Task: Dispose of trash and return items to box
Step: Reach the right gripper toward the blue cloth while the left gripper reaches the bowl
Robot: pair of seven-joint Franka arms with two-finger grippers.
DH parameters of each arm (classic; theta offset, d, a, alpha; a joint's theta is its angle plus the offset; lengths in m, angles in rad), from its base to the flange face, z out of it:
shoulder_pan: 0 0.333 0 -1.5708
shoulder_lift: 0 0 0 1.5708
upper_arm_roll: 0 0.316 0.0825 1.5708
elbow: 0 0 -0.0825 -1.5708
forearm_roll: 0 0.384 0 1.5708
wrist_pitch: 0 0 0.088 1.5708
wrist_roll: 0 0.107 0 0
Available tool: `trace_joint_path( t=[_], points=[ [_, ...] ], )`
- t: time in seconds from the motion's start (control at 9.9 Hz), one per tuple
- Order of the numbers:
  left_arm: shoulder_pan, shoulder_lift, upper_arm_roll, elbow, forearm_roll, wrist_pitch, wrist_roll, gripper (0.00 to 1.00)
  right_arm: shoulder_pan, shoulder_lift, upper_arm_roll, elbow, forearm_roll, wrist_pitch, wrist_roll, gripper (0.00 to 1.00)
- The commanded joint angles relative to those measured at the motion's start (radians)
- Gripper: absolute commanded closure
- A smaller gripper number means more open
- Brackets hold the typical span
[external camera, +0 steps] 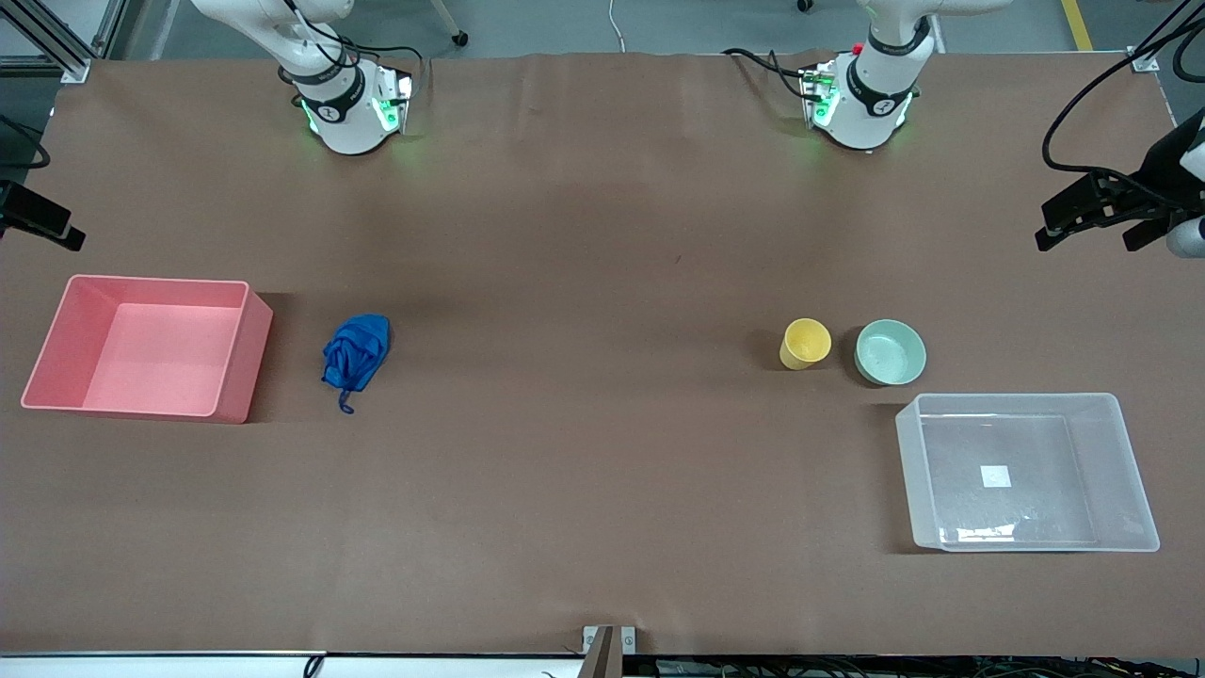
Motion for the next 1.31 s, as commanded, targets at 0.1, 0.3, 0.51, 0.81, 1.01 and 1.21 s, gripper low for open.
trace_joint_path(
  t=[0.1,0.3,0.51,0.81,1.01,1.21],
  points=[
    [-0.014,0.014,0.011,-0.014,0.003,-0.01,-0.007,0.0,-0.014,-0.008,0.013,0.0,-0.012,-0.001,-0.005,0.0],
    [-0.014,0.017,0.011,-0.023,0.005,-0.005,-0.019,0.0,-0.014,-0.008,0.013,0.0,-0.012,-0.001,-0.005,0.0],
    [-0.008,0.011,0.011,-0.102,0.005,0.042,-0.018,0.03,-0.012,-0.008,0.013,0.0,-0.012,-0.001,-0.005,0.0],
    [-0.003,-0.01,0.016,-0.337,0.003,0.278,-0.008,0.04,0.026,-0.005,0.013,-0.02,-0.017,0.004,-0.001,0.0],
    [0.001,-0.006,0.02,-0.525,0.003,0.48,0.007,0.04,0.111,-0.004,0.015,-0.189,-0.023,0.164,0.134,0.0],
    [0.01,0.005,0.023,-0.722,0.003,0.716,0.033,0.01,0.187,0.006,0.015,-0.379,-0.023,0.319,0.191,0.0]
  ],
)
